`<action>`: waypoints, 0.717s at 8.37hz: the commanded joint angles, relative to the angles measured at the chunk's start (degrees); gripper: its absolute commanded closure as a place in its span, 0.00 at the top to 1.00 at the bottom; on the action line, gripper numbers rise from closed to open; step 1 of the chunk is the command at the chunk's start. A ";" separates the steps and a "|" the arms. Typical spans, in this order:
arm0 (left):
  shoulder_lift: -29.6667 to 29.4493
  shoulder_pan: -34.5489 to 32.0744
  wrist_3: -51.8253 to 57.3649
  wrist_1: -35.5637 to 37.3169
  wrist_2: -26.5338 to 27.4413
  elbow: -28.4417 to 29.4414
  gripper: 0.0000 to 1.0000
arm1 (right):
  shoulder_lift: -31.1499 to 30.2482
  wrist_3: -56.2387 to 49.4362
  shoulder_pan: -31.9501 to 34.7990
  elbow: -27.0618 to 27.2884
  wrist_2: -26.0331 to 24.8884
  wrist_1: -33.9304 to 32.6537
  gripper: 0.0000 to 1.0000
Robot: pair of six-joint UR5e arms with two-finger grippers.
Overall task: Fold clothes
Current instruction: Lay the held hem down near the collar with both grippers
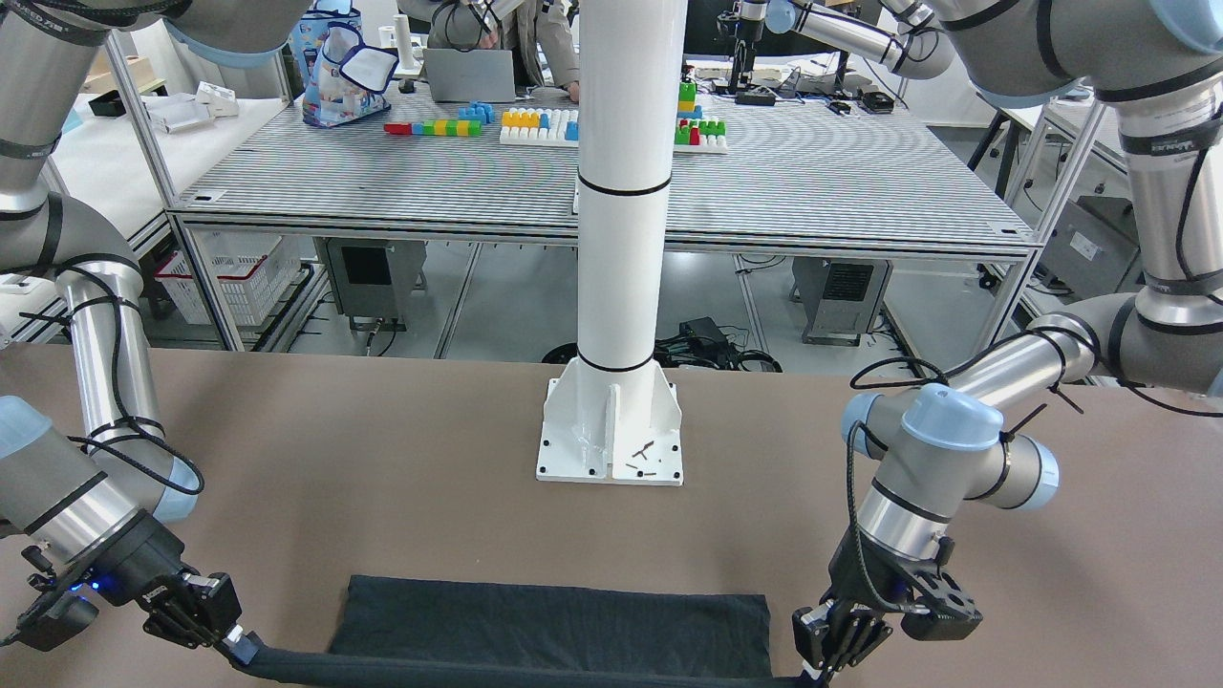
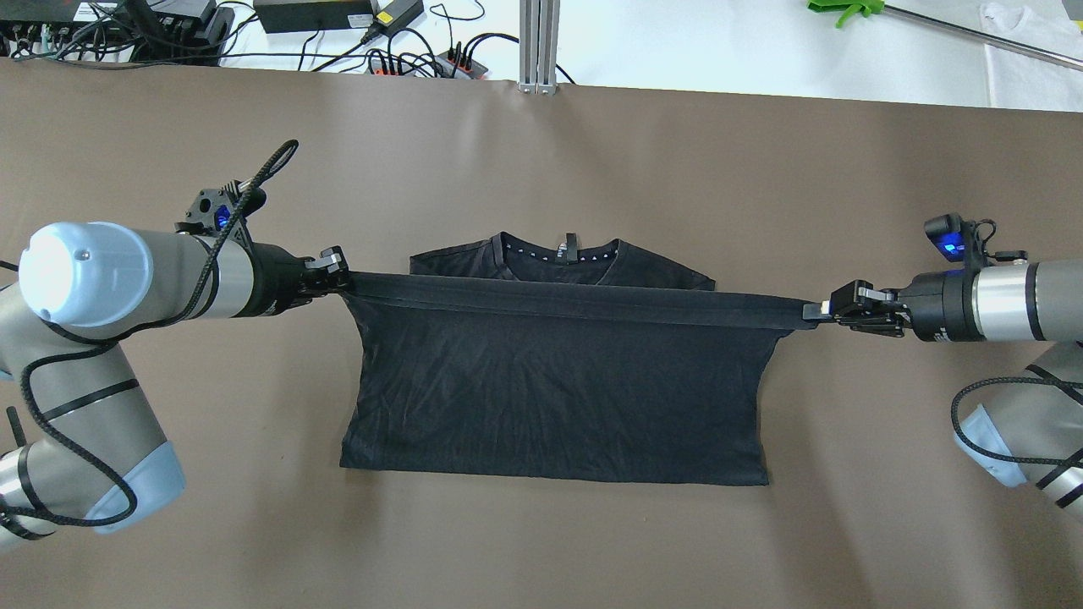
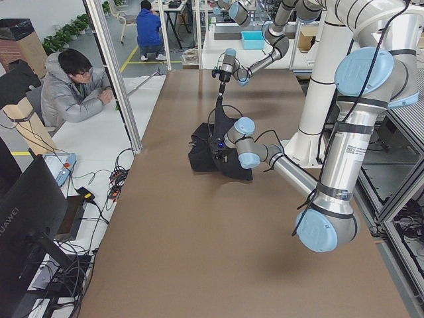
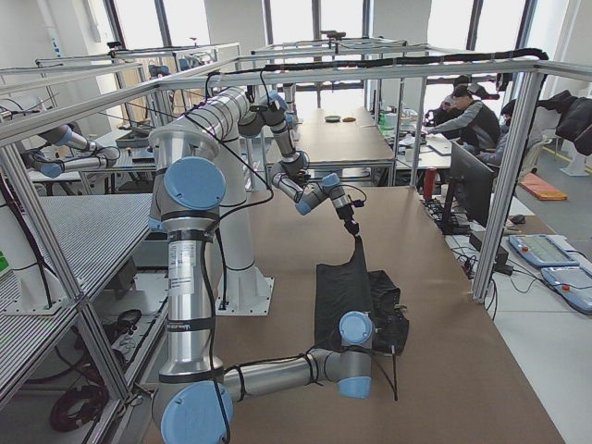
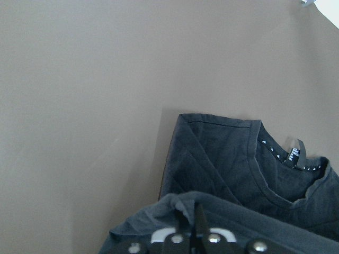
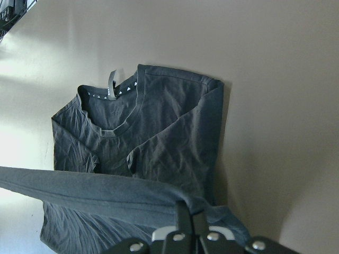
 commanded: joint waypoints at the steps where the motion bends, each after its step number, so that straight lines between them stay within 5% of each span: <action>1: -3.54 -0.42 0.02 -0.04 0.00 3.96 0.00 | 3.18 -0.35 0.49 -0.89 -0.06 -4.19 0.00; 6: -4.25 -0.59 -0.16 -0.04 0.09 3.87 0.00 | 8.65 -0.26 0.31 -0.80 -1.98 -12.38 0.00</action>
